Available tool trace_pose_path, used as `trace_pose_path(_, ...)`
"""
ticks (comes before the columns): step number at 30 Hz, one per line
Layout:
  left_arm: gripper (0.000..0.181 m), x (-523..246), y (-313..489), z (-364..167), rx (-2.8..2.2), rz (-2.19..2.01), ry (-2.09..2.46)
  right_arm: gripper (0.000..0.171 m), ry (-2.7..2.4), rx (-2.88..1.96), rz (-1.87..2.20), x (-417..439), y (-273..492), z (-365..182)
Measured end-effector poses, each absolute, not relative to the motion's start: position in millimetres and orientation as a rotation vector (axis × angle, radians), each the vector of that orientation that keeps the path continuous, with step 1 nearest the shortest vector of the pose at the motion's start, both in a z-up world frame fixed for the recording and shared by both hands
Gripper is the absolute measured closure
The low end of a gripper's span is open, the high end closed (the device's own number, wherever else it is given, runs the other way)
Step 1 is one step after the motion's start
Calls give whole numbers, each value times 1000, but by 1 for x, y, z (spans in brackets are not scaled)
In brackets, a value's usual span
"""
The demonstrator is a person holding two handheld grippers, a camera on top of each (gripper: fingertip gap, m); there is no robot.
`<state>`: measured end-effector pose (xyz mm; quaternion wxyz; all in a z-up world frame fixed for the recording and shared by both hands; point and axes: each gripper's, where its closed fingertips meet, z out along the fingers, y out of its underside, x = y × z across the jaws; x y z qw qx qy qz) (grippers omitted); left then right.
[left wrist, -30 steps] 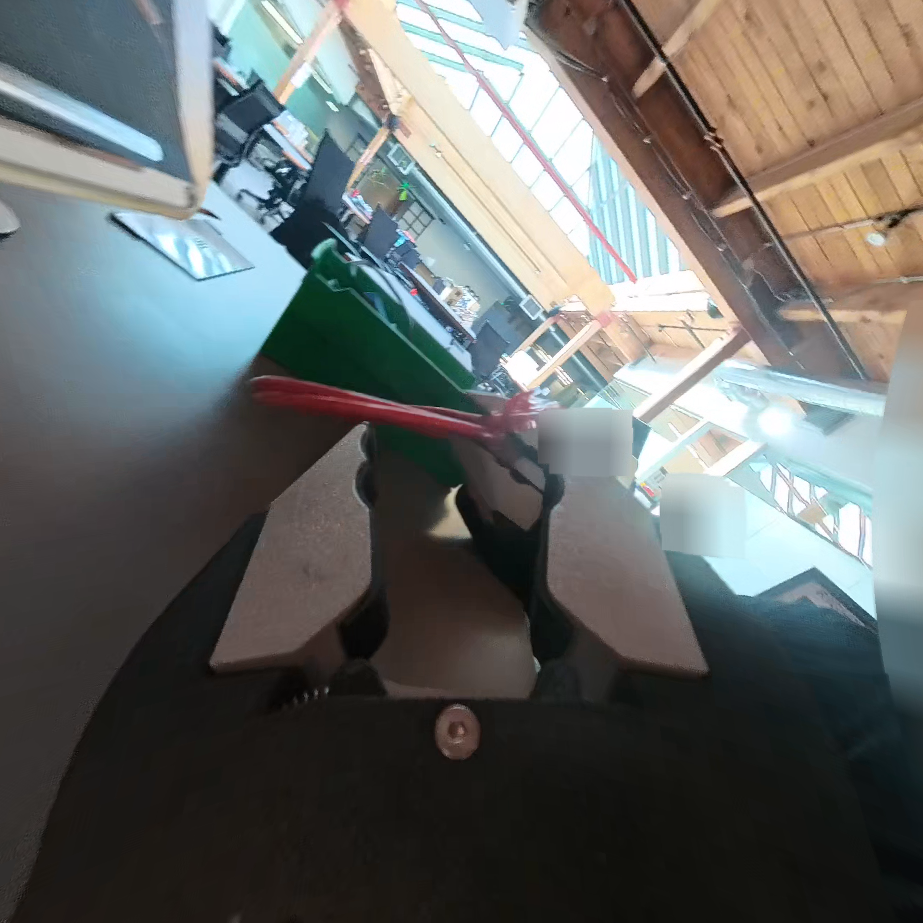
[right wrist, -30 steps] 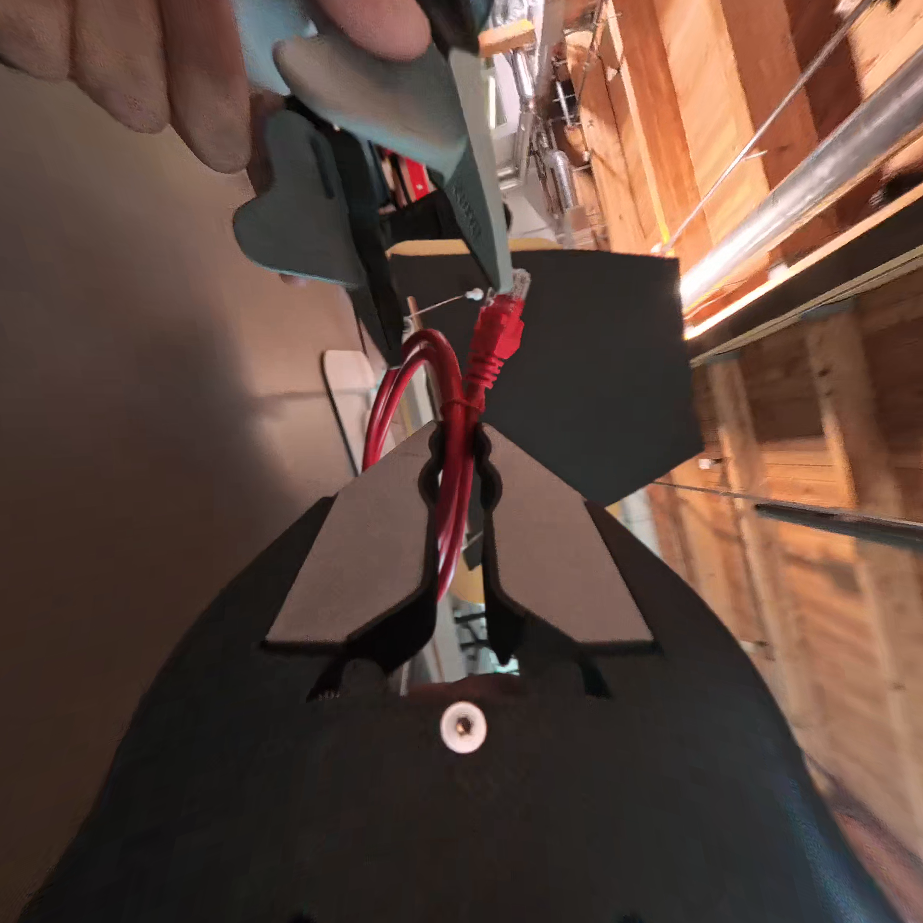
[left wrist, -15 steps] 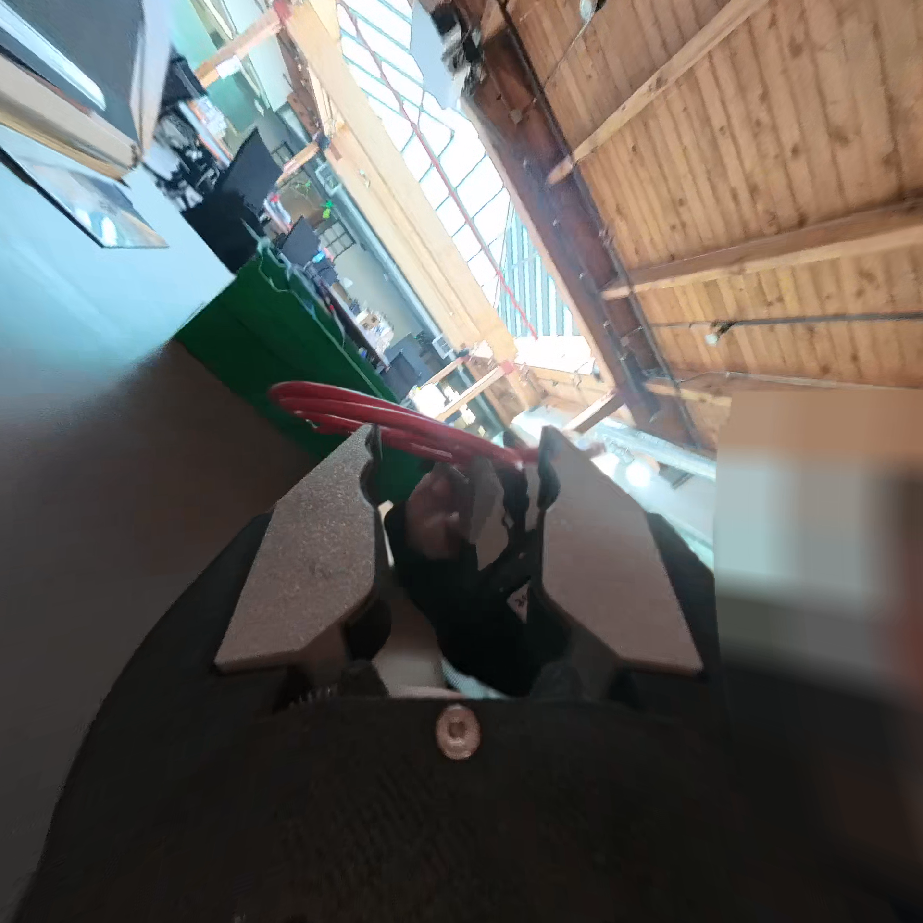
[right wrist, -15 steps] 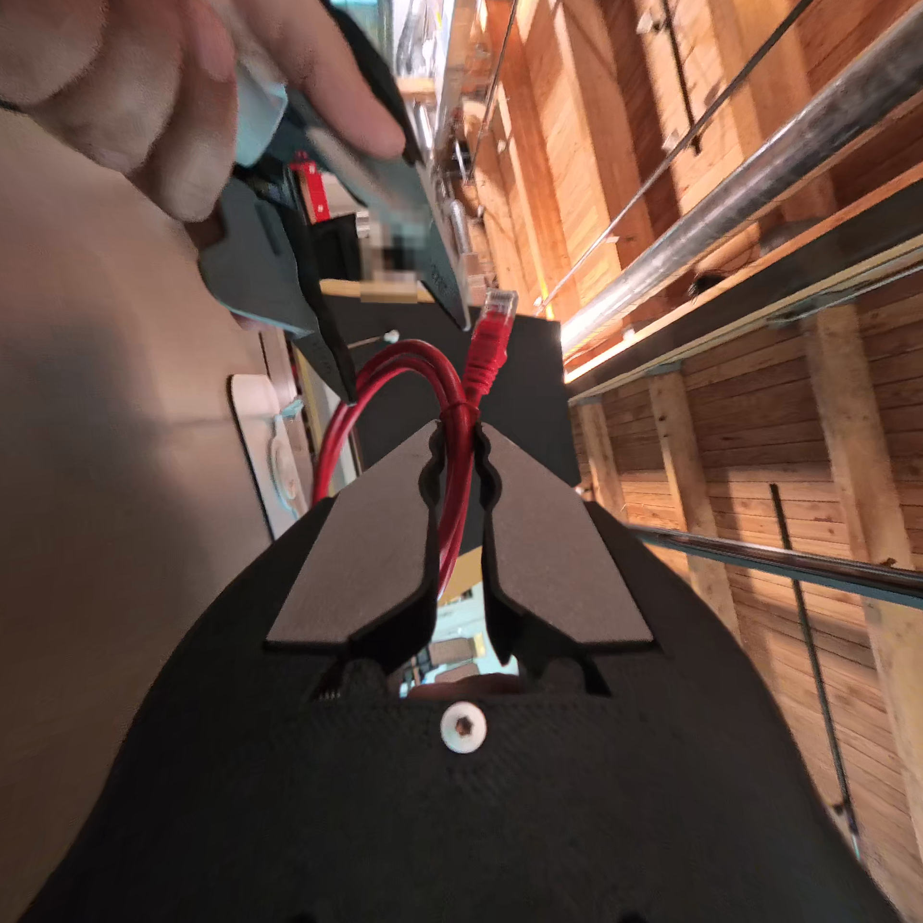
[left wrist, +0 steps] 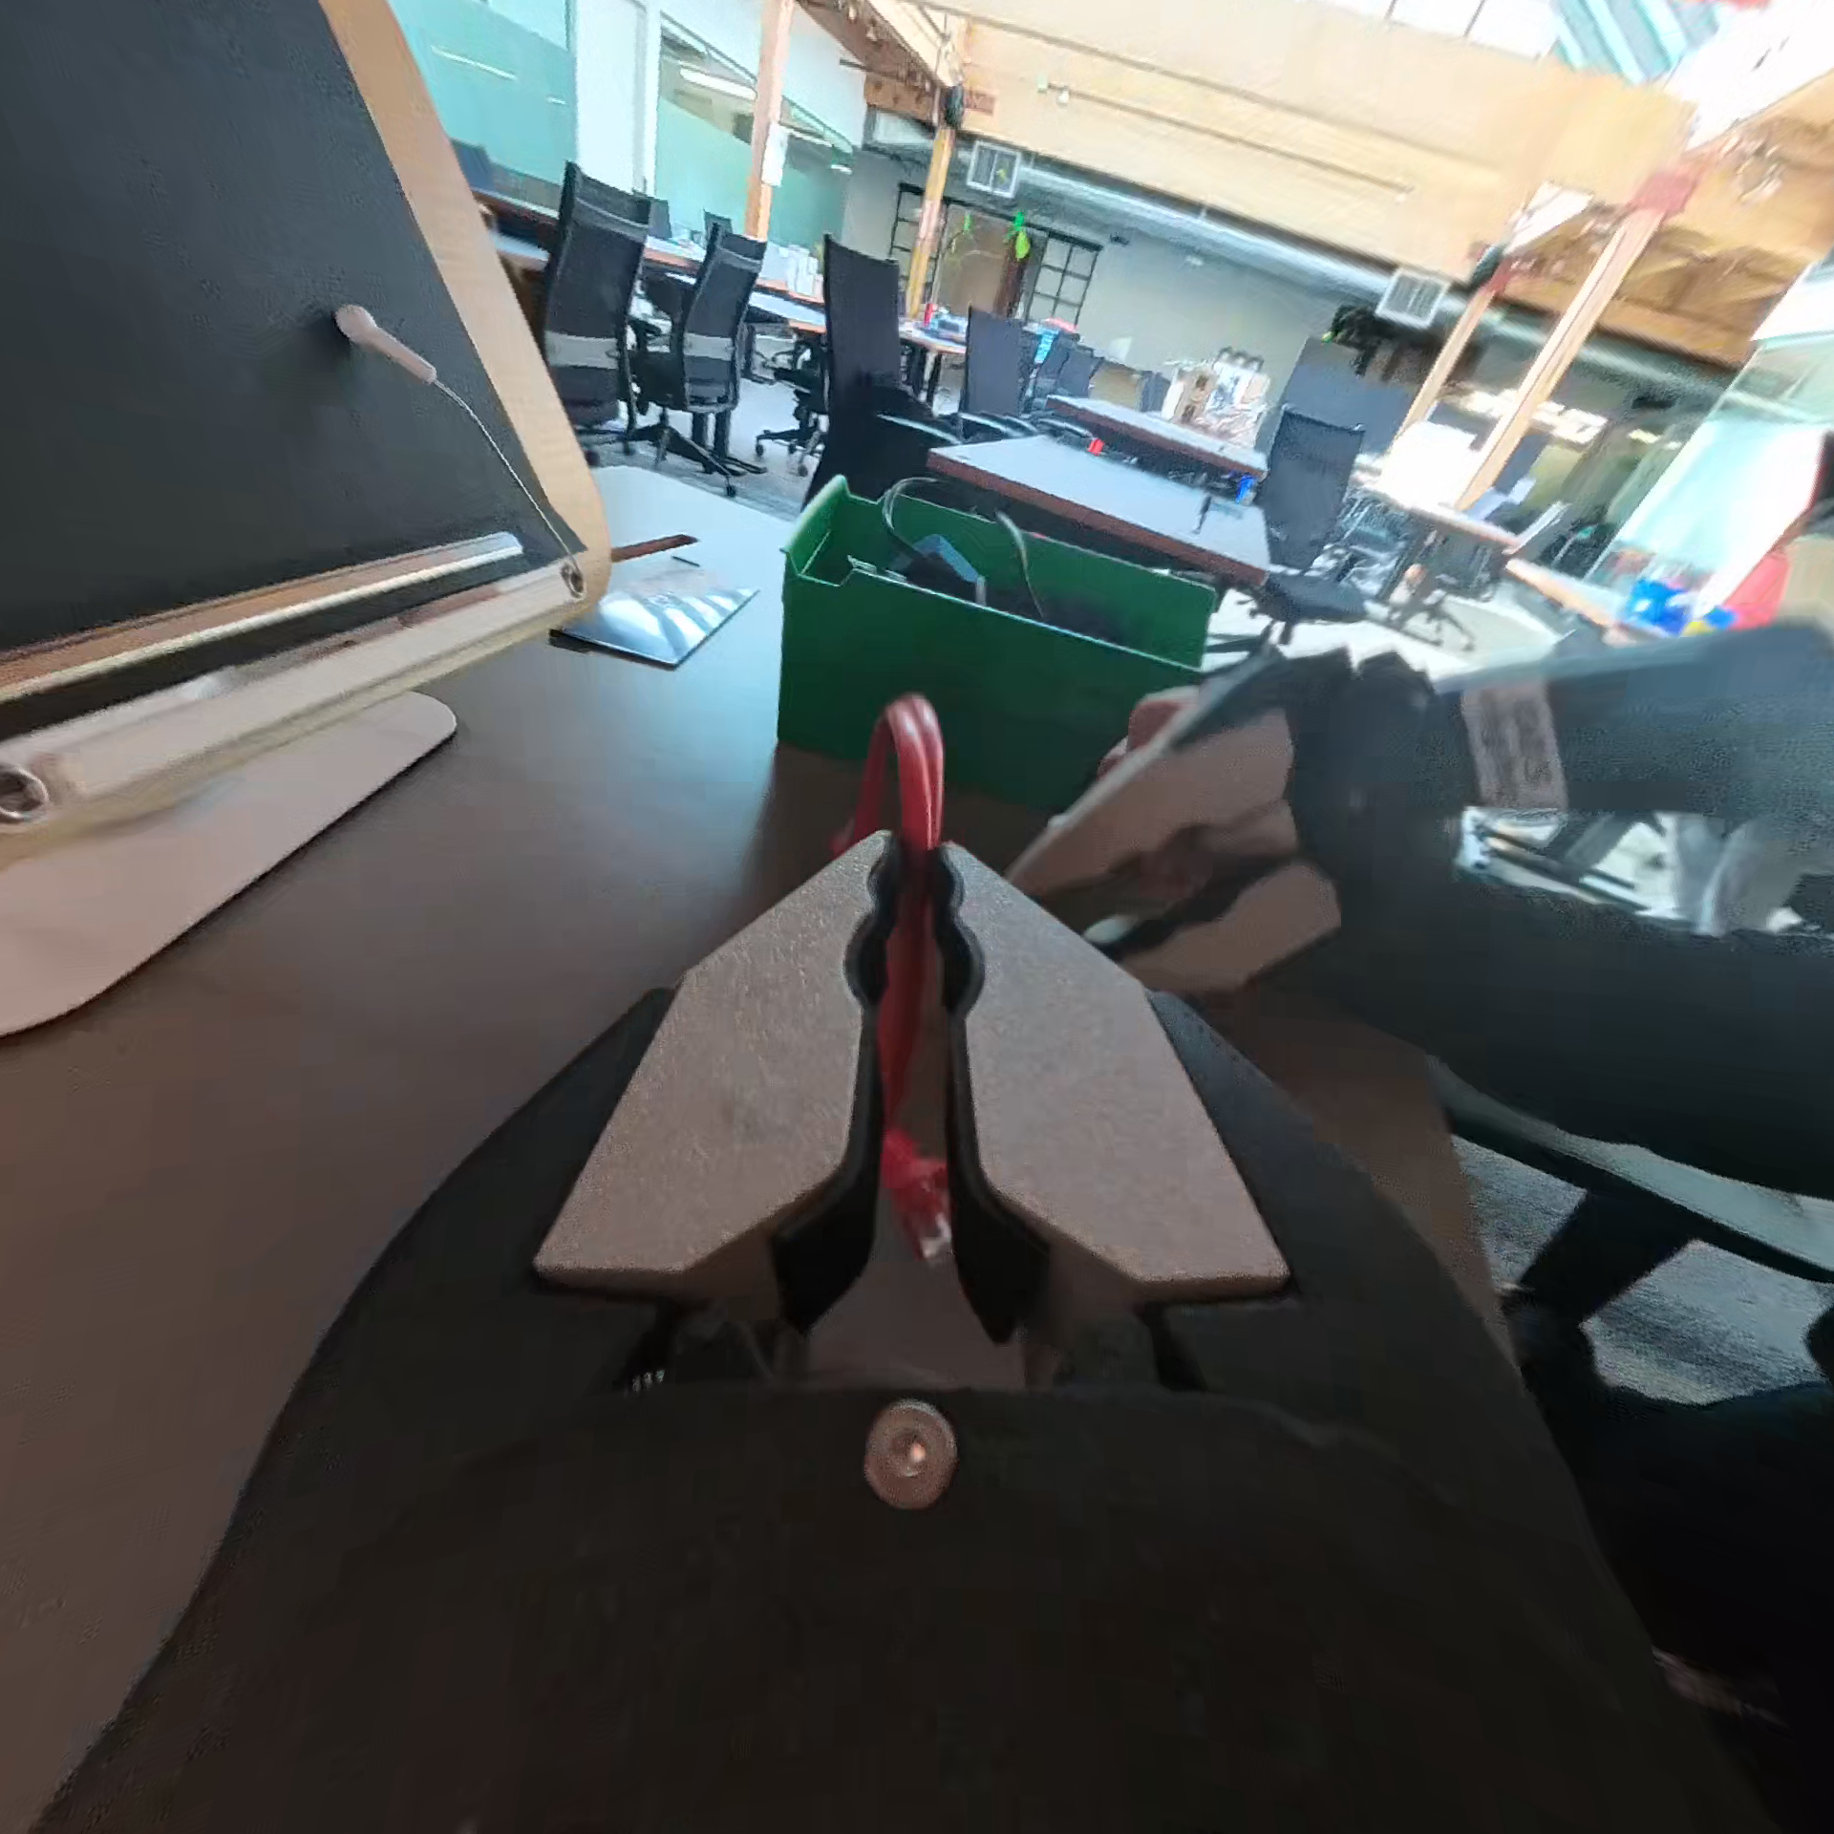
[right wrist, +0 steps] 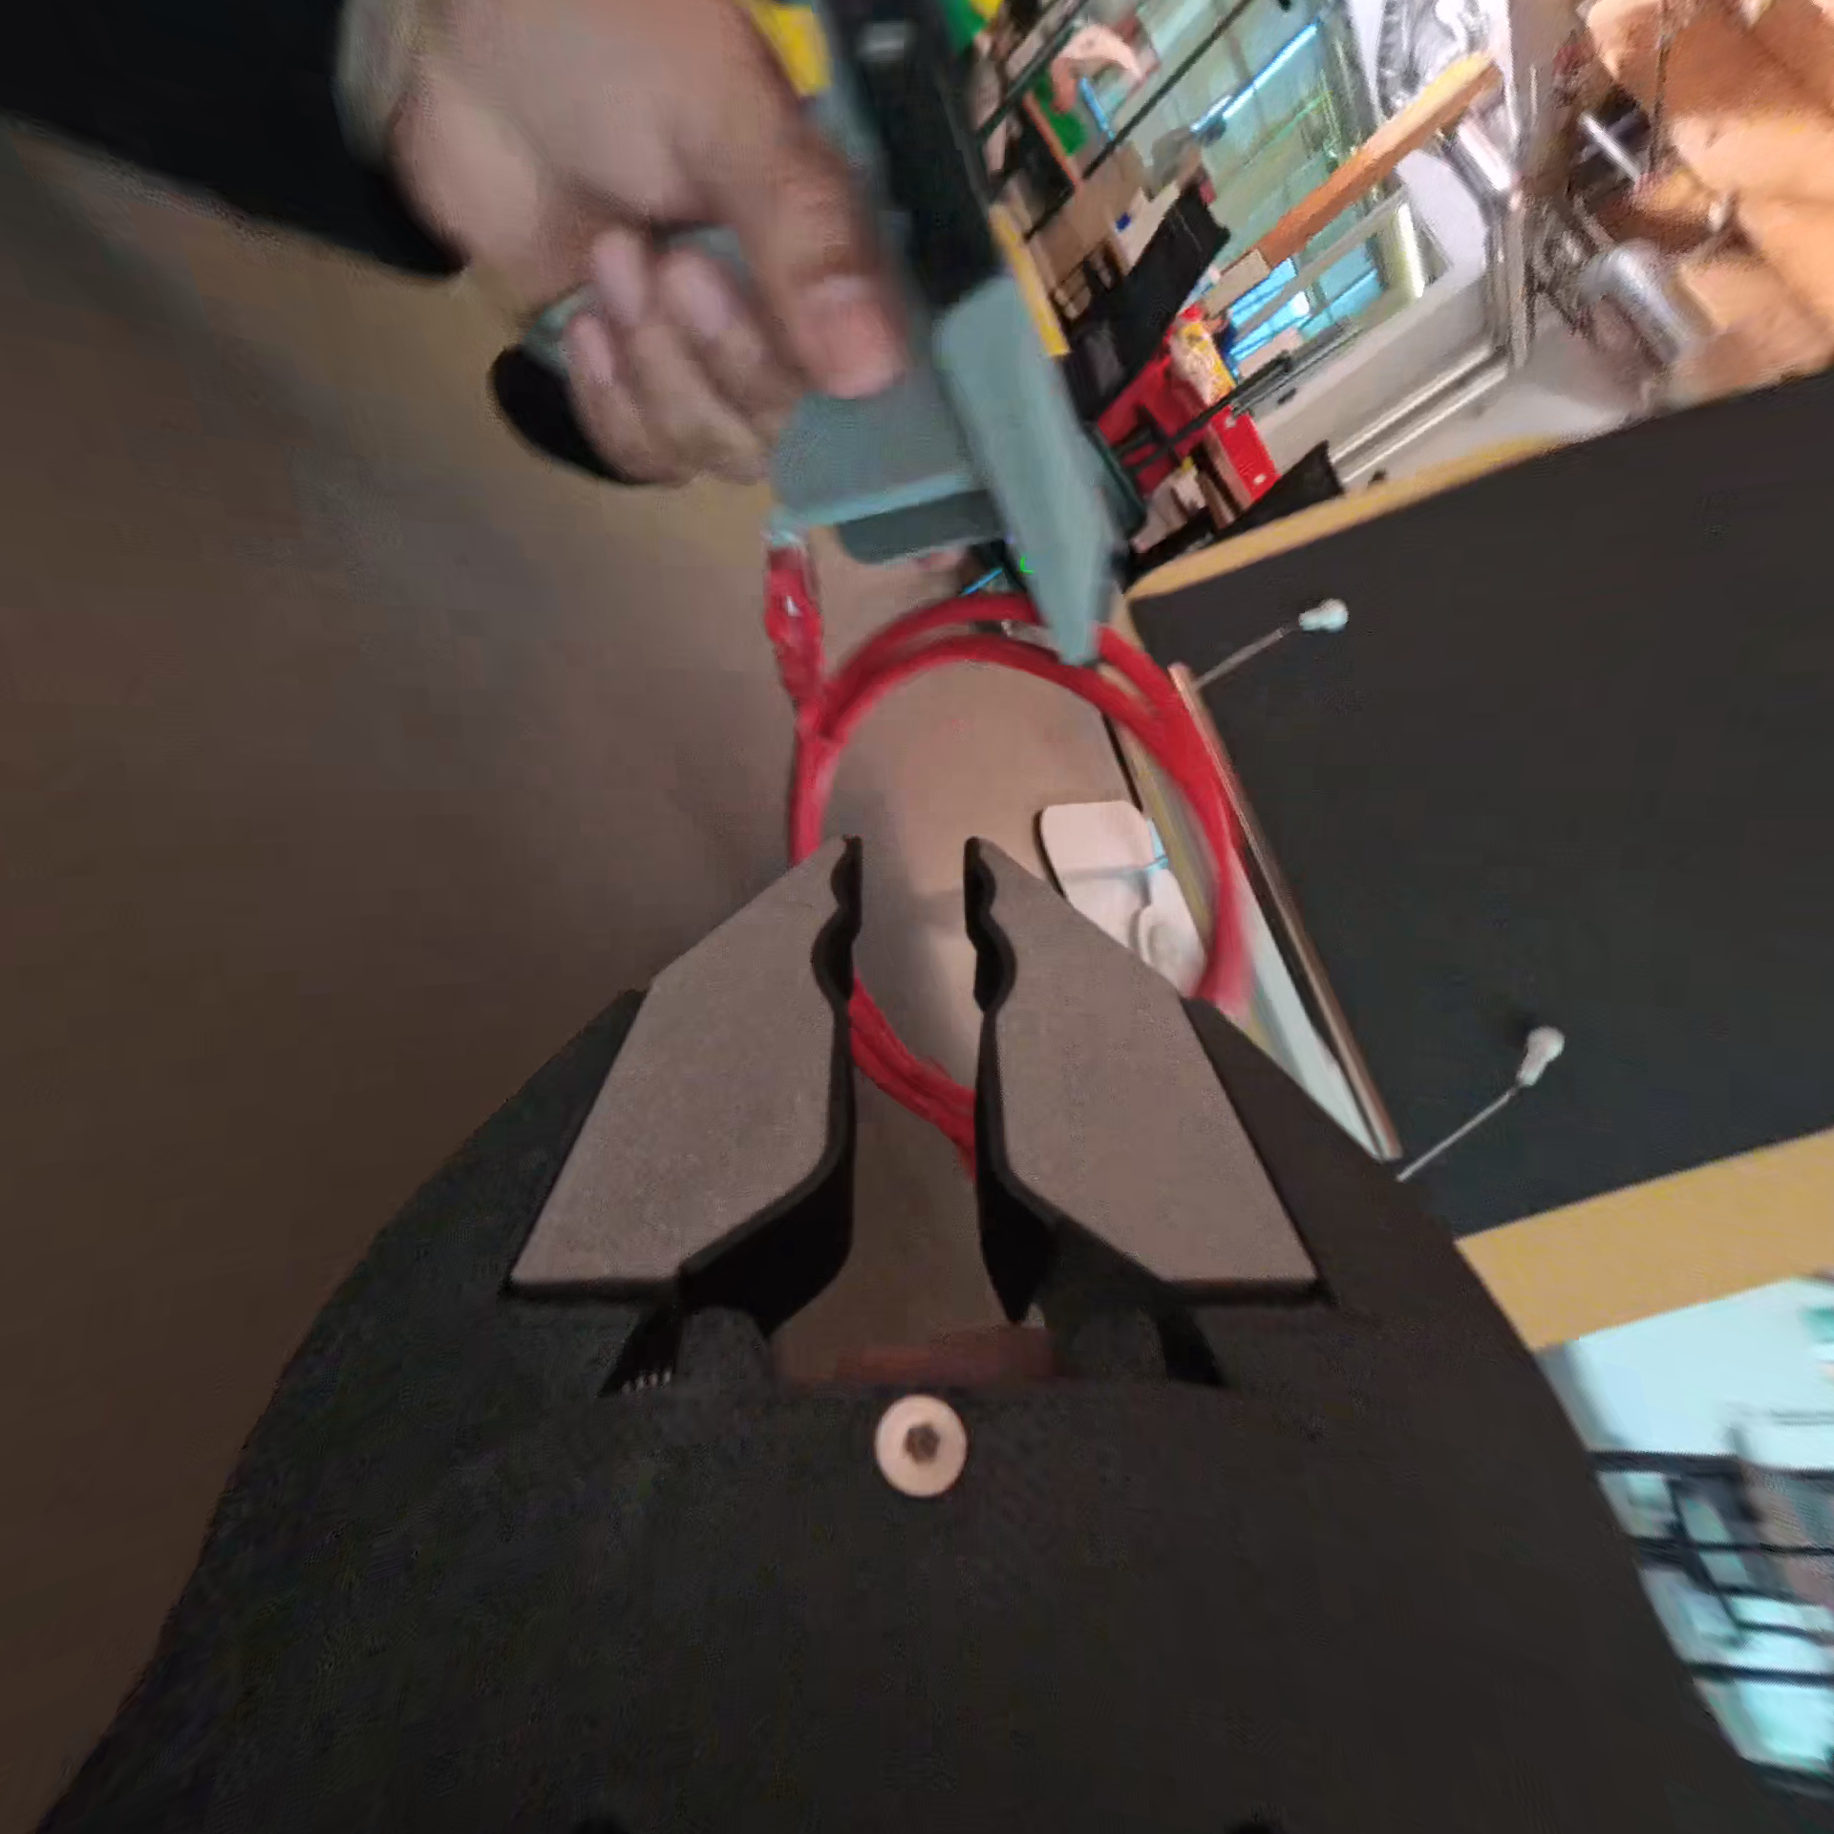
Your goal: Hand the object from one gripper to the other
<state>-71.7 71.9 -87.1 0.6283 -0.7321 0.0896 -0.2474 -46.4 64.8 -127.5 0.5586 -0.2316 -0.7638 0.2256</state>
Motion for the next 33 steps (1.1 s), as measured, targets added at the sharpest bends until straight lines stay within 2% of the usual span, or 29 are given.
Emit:
trace_pose_path(3, 179, -77, 76, -88, -1685, -398, 238, 148, -1676, -699, 658, -41, 98, -103)
trace_pose_path(5, 179, -66, 71, -82, -1639, -249, 393, 138, -1573, -784, 654, -38, 125, -92)
trace_pose_path(9, 178, -41, 63, -89, -1627, -134, 621, 122, -1609, -825, 678, -36, 130, -99)
trace_pose_path(11, 178, -25, 56, -92, -1581, -149, 732, 119, -1666, -820, 681, -37, 123, -108)
trace_pose_path(12, 178, -19, 52, -93, -1555, -139, 783, 122, -1707, -807, 673, -38, 119, -115)
trace_pose_path(13, 178, -15, 50, -95, -1543, -122, 821, 137, -1759, -783, 653, -37, 114, -122)
trace_pose_path(14, 178, -16, 50, -97, -1552, -102, 827, 162, -1809, -758, 618, -37, 111, -130)
trace_pose_path(15, 179, -20, 54, -100, -1580, -91, 795, 171, -1831, -745, 569, -37, 111, -135)
trace_pose_path(16, 177, -26, 58, -102, -1618, -100, 743, 171, -1812, -752, 510, -40, 116, -136)
trace_pose_path(18, 146, -40, 67, -105, -1684, -107, 635, 171, -1746, -795, 379, -44, 135, -134)
trace_pose_path(22, 128, -48, 74, -114, -1734, -56, 592, 171, -1558, -657, 138, -43, 151, -109)
trace_pose_path(24, 132, -46, 78, -122, -1741, 20, 623, 171, -1487, -544, 30, -43, 145, -96)
trace_pose_path(25, 143, -44, 80, -125, -1739, 54, 645, 171, -1466, -511, 1, -43, 141, -92)
trace_pose_path(27, 177, -34, 81, -129, -1718, 96, 714, 171, -1458, -491, -9, -43, 135, -91)
trace_pose_path(31, 178, -37, 84, -129, -1684, 230, 752, 171, -1531, -579, 127, -42, 136, -100)
trace_pose_path(33, 179, -50, 87, -120, -1629, 391, 733, 158, -1543, -651, 195, -40, 142, -101)
